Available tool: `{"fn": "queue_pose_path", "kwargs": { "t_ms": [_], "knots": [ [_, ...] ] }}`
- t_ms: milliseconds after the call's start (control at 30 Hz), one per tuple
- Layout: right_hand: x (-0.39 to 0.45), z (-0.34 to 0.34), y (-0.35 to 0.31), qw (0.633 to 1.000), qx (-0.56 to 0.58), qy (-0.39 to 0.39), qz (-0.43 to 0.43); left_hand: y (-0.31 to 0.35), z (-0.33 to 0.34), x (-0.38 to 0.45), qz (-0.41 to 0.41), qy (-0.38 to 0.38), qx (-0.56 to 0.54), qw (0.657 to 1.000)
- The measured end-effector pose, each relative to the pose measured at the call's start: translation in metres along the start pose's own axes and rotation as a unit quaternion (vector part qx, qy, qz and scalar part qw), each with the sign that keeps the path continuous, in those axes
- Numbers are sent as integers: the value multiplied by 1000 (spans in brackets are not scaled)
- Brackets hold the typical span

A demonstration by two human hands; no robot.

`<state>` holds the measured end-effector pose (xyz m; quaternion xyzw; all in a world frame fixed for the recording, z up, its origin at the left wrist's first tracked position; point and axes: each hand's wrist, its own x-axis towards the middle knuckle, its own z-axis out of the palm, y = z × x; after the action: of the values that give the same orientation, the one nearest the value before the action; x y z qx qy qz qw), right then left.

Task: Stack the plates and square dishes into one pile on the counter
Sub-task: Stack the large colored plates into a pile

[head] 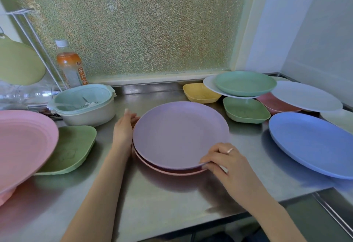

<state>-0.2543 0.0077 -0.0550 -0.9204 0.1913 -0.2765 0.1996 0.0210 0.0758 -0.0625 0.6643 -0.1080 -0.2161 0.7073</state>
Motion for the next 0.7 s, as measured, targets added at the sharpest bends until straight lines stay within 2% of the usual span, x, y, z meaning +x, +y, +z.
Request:
{"fn": "queue_pose_path", "kwargs": {
  "t_ms": [100,167,267,333,367,467,700],
  "knots": [
    [1,-1,-1,999,-14,-49,-6,1,1,-1,25,-75,105,991],
    [1,2,2,998,-34,-57,8,-1,0,-2,9,-99,57,993],
    [5,6,7,997,48,4,61,0,-1,-3,13,-106,30,994],
    [14,9,11,981,125,69,134,-1,0,-3,19,-121,38,992],
    [19,11,13,968,155,76,181,0,0,-4,22,-124,42,991],
    [29,20,21,951,163,39,260,-2,1,-4,19,-121,47,991],
    [39,25,32,952,131,39,276,-5,4,-3,23,-110,56,992]
  ]
}}
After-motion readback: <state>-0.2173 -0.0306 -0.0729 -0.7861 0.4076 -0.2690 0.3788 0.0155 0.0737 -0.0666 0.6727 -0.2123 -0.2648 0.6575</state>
